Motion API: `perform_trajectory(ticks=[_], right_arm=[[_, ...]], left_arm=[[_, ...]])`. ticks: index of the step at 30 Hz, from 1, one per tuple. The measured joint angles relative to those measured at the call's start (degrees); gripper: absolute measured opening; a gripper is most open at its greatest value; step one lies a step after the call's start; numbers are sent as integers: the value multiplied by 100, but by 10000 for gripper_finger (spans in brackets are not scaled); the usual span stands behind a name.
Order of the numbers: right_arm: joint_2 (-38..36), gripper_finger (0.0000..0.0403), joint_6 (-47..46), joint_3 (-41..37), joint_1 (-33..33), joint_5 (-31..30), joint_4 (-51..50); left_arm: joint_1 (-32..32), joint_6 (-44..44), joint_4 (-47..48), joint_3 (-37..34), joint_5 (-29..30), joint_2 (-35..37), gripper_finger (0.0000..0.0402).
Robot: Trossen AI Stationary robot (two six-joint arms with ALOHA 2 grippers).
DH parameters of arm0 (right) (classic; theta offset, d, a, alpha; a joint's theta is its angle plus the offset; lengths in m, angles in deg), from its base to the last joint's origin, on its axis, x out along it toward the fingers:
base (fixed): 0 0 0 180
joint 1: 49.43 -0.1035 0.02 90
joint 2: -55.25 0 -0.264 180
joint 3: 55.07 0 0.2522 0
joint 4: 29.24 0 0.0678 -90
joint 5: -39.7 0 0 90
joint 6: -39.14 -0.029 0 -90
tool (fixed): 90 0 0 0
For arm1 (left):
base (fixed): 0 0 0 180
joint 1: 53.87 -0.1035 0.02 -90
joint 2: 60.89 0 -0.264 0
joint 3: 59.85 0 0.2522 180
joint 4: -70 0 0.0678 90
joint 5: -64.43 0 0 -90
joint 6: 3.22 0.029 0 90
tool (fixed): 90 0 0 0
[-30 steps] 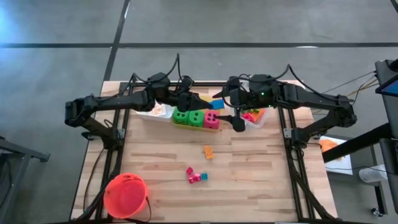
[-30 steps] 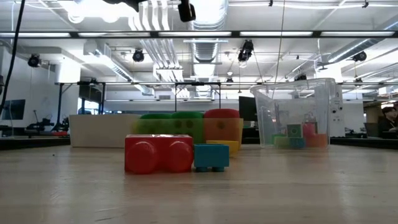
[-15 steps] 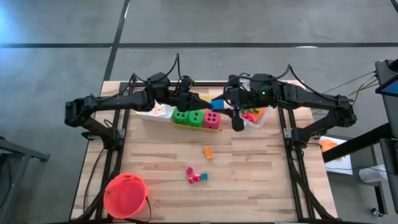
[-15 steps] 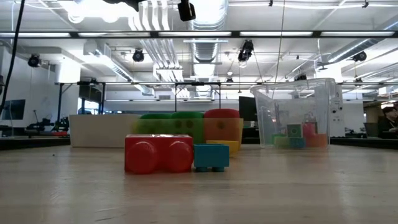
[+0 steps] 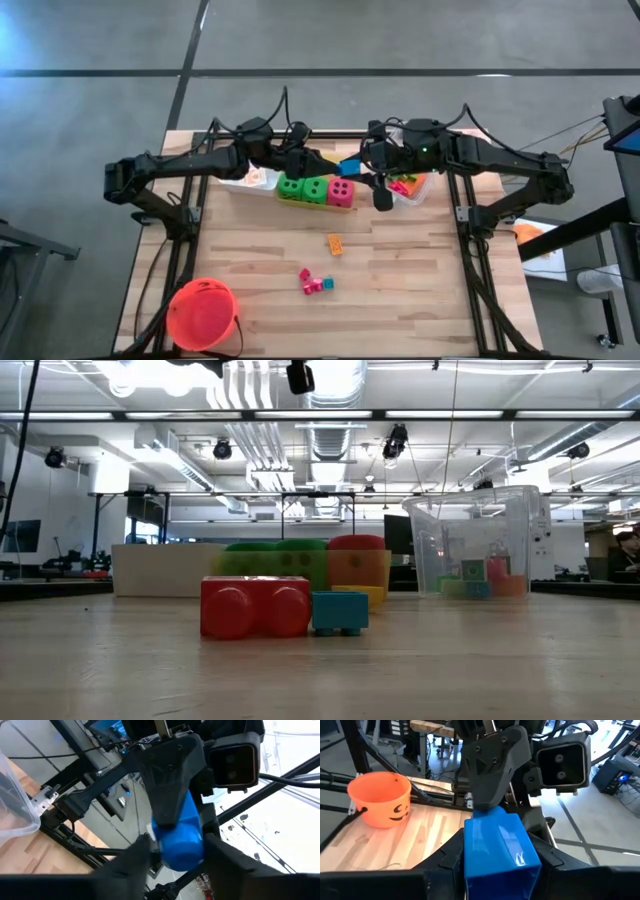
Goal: Pick & Place Toys
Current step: Put the dark blue game piece into the transparent bin
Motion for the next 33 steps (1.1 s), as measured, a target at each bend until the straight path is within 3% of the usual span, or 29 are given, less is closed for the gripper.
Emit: perform_trajectory(ticks=[7, 12, 21, 24, 29, 33], right_arm=[[-41, 125, -113, 0, -30, 83, -120], [-181, 125, -217, 0, -26, 51, -399], [-642, 125, -607, 0, 387, -446, -1492], [-732, 125, -1249, 0, 825, -806, -2191], [-670, 125, -2186, 0, 1732, -722, -3474], [-417, 125, -2389, -66, 2394, -595, -4087]], left_arm=[[0, -98, -12, 0, 17, -2, 324], [0, -117, -7, 0, 15, 0, 391], [87, -308, 751, 0, -13, 7, 369], [198, -269, 1275, 0, -31, 9, 368], [297, -180, 2360, 0, -33, 11, 368], [295, -95, 3011, 0, -29, 33, 368]])
